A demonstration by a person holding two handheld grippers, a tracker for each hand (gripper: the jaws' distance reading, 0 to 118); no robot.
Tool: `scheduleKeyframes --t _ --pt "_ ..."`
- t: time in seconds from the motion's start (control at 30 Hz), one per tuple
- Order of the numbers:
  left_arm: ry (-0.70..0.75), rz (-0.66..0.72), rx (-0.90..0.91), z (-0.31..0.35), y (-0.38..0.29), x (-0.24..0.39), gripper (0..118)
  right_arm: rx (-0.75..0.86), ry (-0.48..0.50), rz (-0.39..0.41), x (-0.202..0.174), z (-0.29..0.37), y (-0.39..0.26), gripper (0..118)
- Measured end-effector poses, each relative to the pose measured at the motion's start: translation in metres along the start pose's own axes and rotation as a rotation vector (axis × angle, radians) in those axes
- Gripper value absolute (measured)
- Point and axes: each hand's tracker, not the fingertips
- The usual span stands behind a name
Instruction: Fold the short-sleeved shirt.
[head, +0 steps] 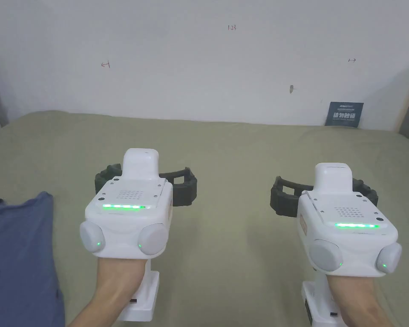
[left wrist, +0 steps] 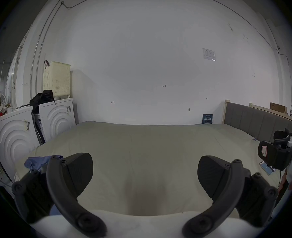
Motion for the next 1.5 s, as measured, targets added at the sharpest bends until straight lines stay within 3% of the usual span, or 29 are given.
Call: scheduleKeyframes --t 1.5 --pt "0.001 -0.010 0.019 0.0012 -0.0016 -0.0046 118 0.011 -0.001 0.005 0.0026 0.0021 -0.0050 118"
